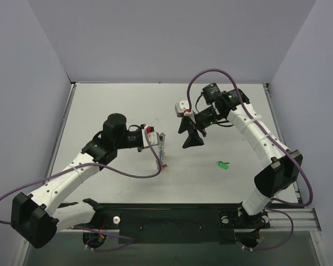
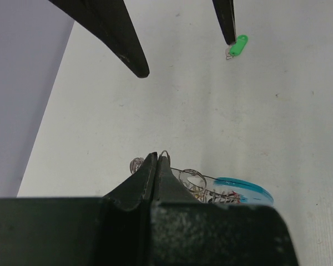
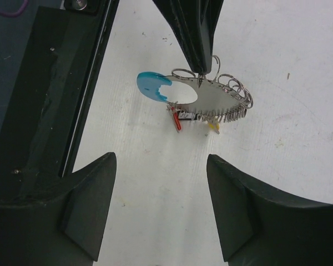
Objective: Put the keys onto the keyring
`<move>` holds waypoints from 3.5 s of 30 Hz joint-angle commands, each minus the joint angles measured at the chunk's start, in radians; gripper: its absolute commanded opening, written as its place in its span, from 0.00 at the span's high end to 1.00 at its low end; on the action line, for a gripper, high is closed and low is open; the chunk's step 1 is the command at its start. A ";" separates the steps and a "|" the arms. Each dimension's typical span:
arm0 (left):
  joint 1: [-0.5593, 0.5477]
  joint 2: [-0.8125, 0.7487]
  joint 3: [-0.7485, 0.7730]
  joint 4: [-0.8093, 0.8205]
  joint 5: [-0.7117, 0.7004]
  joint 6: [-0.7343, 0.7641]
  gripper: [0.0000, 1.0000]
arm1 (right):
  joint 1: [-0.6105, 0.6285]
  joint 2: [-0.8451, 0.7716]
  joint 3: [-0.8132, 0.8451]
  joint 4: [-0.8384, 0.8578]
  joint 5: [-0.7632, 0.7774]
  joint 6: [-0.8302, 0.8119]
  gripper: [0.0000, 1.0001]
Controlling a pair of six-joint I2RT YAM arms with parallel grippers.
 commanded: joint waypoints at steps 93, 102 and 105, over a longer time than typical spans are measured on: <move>0.052 -0.106 -0.265 0.522 -0.050 -0.837 0.49 | 0.121 -0.019 -0.146 0.273 0.096 0.442 1.00; 0.006 0.031 -0.174 0.499 0.018 -0.777 0.52 | 0.122 -0.013 -0.138 0.248 0.084 0.422 1.00; -0.012 0.047 -0.174 0.516 0.024 -0.771 0.53 | 0.124 -0.013 -0.136 0.246 0.081 0.421 1.00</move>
